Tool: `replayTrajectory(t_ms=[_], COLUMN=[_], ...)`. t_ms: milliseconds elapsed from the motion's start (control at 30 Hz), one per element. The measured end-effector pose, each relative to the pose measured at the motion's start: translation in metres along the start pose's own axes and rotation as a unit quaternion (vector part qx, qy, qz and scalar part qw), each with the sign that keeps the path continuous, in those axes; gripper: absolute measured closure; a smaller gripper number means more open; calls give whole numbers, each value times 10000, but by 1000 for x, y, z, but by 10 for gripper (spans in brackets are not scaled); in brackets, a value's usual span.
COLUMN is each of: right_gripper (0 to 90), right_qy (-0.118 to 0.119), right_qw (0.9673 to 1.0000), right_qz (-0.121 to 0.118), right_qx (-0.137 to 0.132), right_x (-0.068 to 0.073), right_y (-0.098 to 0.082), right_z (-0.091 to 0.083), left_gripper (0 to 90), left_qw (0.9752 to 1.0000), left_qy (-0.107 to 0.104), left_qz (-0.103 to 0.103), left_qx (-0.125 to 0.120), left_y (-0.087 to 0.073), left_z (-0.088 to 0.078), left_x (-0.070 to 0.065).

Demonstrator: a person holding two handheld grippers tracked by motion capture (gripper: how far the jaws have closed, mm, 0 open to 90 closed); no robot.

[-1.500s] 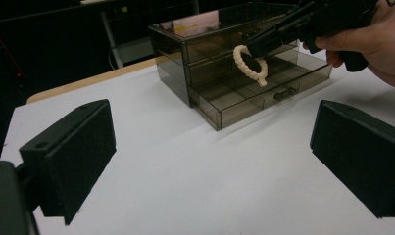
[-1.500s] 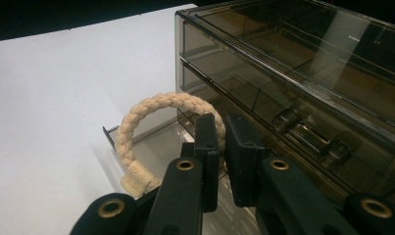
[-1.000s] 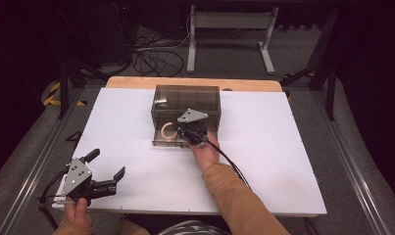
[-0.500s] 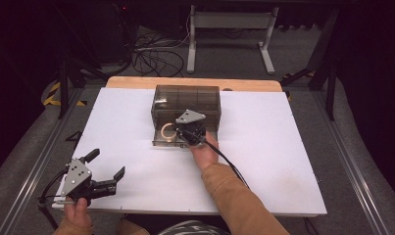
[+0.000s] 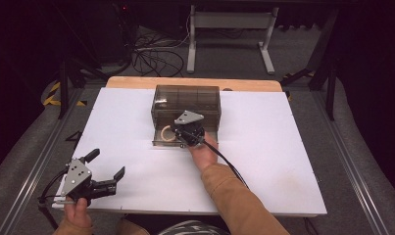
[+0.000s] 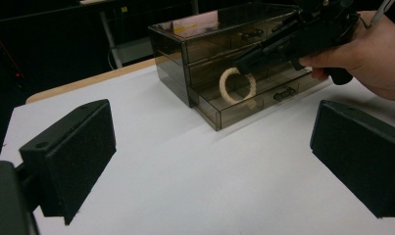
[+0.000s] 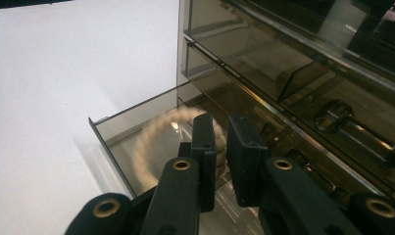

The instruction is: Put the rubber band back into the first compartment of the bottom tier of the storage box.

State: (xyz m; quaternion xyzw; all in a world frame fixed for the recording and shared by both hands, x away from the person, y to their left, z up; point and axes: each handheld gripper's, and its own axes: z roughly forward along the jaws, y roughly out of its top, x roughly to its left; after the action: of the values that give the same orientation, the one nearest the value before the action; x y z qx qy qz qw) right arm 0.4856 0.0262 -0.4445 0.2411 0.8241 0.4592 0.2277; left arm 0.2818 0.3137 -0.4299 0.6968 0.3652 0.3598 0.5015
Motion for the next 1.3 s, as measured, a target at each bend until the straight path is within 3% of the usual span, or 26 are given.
replayTrajectory(t_ms=[400, 667, 900, 1000, 1300], right_gripper=[831, 775, 613, 536, 379], right_qy=[205, 421, 565, 641, 768], right_qw=[9998, 9991, 9984, 9979, 9967], right_qz=[28, -15, -47, 52, 123], right_qx=[28, 34, -55, -98, -240], right_x=[3, 6, 7, 5, -1], right_y=[0, 1, 2, 2, 10], right_z=[3, 8, 9, 8, -7], left_gripper=[38, 38, 38, 38, 38], left_qw=[10000, 10000, 10000, 10000, 10000], left_qy=[1, -12, -12, -9, -7], left_qz=[-1, -12, -18, -19, -3], left_qx=[-14, -9, -8, -8, -5], left_y=[0, 0, 0, 0, 1], left_z=[1, 1, 0, 0, 2], left_x=[0, 0, 0, 0, 1])
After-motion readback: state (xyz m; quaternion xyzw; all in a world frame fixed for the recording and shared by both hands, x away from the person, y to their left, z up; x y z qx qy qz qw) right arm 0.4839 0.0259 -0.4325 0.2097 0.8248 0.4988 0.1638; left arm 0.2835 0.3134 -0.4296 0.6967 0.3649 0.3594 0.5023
